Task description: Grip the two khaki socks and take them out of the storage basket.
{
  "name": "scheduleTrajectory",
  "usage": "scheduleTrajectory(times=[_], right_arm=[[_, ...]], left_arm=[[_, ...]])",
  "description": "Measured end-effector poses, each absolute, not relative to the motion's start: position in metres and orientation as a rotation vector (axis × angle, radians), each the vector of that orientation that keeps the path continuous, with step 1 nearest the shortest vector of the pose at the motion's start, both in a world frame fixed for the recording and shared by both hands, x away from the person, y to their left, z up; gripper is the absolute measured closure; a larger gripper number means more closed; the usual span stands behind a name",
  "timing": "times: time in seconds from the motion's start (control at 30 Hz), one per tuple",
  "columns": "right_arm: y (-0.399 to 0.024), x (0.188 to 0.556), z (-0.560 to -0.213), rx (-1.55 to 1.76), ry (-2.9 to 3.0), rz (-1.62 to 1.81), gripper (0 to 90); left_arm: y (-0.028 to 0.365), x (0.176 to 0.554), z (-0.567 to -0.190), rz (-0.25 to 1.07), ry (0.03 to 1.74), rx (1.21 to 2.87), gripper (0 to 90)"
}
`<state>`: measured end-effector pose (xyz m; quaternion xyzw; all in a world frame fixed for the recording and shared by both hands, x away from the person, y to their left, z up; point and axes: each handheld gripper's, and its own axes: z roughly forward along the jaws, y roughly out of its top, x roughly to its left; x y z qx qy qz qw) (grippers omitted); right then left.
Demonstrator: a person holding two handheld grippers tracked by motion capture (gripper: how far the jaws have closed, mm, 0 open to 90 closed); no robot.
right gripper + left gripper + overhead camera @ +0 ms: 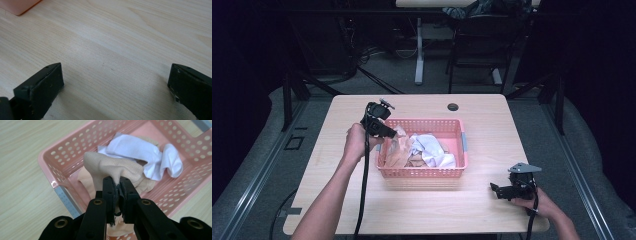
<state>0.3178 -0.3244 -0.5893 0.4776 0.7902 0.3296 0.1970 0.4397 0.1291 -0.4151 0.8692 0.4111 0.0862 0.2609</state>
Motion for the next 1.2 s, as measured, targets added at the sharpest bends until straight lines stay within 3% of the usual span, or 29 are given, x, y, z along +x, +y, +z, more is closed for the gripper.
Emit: scheduleTrajectory(times=[1.2], right_arm=[[-0.324, 0.318, -0.589, 1.337, 2.213, 0.921, 0.0]], left_arm=[[0.16, 0.437, -0.321, 0.398, 1.108, 2.274, 83.4]])
